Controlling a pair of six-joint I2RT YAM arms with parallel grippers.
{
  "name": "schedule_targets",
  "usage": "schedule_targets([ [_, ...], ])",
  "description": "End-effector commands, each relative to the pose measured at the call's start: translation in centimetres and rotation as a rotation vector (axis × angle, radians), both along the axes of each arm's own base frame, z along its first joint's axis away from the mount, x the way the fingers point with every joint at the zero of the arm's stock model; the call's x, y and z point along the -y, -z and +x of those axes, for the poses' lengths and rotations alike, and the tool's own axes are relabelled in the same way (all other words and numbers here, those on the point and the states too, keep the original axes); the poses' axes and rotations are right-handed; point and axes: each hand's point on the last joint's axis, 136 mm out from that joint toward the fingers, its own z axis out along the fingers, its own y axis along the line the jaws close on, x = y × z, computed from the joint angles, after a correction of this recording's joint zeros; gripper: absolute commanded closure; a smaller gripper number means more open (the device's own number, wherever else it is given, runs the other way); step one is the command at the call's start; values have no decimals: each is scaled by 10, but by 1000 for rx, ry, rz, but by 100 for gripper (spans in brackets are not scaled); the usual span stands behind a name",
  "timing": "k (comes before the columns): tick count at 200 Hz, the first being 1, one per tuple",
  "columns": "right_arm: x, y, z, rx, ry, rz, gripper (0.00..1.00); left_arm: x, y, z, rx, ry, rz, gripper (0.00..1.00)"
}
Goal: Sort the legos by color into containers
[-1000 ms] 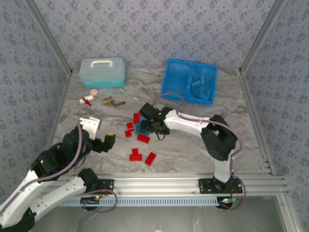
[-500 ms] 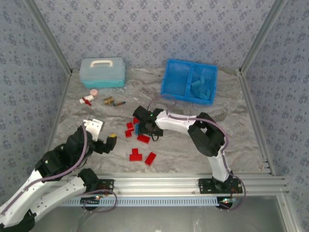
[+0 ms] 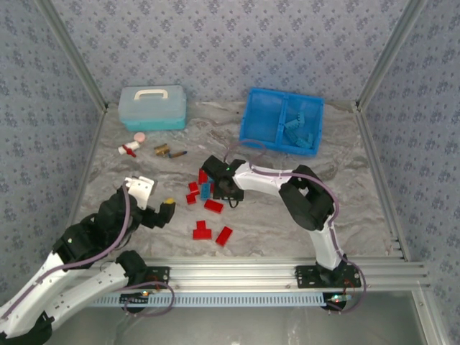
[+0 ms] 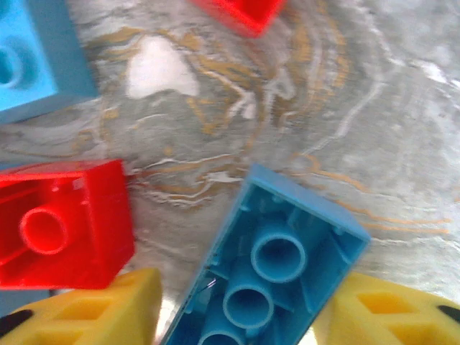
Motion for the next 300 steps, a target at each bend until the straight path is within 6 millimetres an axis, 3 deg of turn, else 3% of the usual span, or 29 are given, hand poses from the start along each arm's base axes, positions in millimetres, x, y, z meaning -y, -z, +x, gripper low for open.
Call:
schedule_targets([
  [1,28,17,-3,-17,33,-77,52,26,-7,-7,6,144,-60,1],
  [29,42,6,-1,3,36,-50,67,53,-3,-17,-27,295,-73,1],
  [55,62,-16,0,55,17,-67,69,71,7,-23,-48,408,-54,1],
  [82,82,-53,2,122,1,-73,70,82,11,-21,-20,466,-34,1],
  [120,138,-121,23,268,63,-73,69,87,13,-21,42,522,-10,1],
  [150,192,-154,65,345,144,-59,69,89,12,-27,55,562,-13,1],
  [172,220,-159,107,377,192,-55,68,86,14,-30,63,567,-5,1],
  [204,250,-149,169,359,236,-110,69,80,11,-32,88,550,-15,1],
  [231,276,-125,214,316,292,-136,69,73,12,-29,104,522,3,1],
  [273,286,-108,257,271,297,-145,65,73,12,-29,109,523,-1,1],
  [300,287,-114,267,255,311,-150,43,72,9,-28,115,516,-8,1],
])
